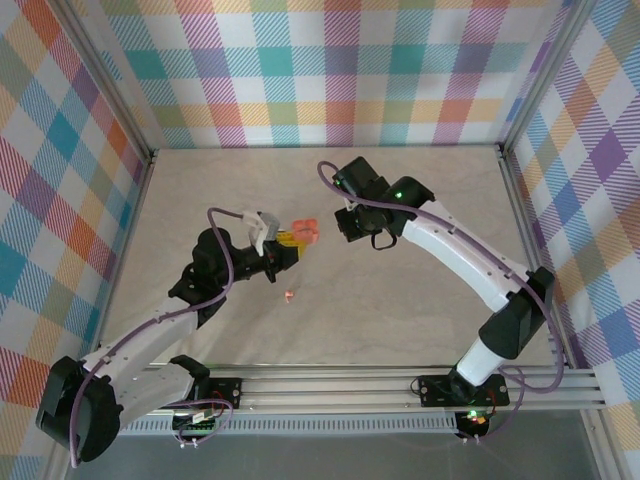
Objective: Insert wireless bluetooth earbuds into charging case
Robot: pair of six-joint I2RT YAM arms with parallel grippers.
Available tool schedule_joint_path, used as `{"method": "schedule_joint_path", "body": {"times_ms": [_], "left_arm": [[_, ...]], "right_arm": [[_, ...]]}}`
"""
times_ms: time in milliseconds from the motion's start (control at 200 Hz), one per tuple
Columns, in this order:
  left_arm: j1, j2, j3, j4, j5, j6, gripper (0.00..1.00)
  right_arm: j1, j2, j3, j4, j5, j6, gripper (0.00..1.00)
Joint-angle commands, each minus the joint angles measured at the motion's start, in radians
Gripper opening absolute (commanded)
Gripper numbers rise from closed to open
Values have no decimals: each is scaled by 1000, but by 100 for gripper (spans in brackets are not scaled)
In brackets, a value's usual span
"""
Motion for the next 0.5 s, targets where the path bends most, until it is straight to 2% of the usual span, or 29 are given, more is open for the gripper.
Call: {"method": "schedule_joint_path", "body": {"times_ms": [0,495], "left_arm": [[-18,15,47,65,-1,-2,0],[-53,80,73,102,-23,-18,0]], "right_arm": [[31,-51,36,17,57,-9,21],[108,-77,91,79,91,-46,21]]}}
